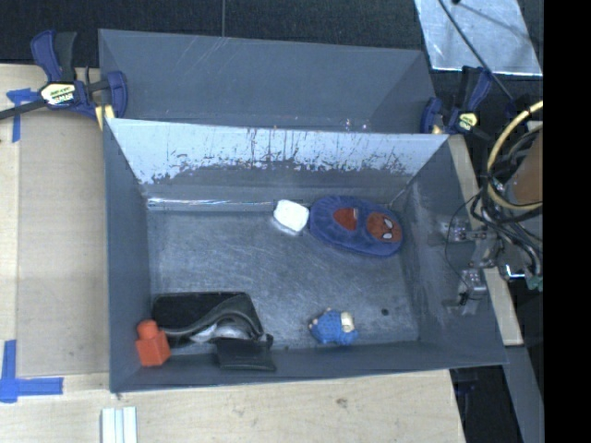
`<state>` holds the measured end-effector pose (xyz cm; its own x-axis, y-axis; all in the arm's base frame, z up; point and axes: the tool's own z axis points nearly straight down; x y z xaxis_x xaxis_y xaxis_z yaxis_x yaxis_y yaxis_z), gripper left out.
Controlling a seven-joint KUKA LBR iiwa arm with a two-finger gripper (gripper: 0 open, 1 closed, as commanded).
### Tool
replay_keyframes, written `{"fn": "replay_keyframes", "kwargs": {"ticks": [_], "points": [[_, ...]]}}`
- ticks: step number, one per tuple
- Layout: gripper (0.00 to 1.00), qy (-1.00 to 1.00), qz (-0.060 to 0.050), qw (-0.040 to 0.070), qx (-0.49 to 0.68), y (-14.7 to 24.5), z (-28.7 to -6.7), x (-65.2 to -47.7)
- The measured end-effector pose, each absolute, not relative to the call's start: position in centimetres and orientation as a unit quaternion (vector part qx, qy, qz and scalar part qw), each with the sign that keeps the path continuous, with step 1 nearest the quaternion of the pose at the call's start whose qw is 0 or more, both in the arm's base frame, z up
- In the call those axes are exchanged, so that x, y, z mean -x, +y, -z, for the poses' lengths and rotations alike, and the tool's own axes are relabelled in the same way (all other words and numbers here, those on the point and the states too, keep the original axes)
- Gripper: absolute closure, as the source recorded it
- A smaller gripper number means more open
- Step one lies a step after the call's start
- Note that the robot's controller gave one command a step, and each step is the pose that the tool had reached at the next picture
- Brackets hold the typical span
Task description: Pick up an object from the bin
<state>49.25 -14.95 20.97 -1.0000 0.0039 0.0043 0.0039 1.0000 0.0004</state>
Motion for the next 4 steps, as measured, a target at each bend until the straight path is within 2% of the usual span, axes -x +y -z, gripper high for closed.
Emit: {"fn": "replay_keyframes", "kwargs": {"ticks": [1,2,3,4], "points": [[0.0,-0.992,0.001,0.001,-0.123,-9.6,-9.6,-55.8],[0.0,-1.0,0.001,0.002,-0.013,-10.5,-6.9,-61.7],[1.0,-1.0,0.001,0.004,-0.014,-10.5,-7.1,-61.7],[1.0,-1.0,-0.001,-0.007,-0.009,-9.9,-21.5,-62.3]]}}
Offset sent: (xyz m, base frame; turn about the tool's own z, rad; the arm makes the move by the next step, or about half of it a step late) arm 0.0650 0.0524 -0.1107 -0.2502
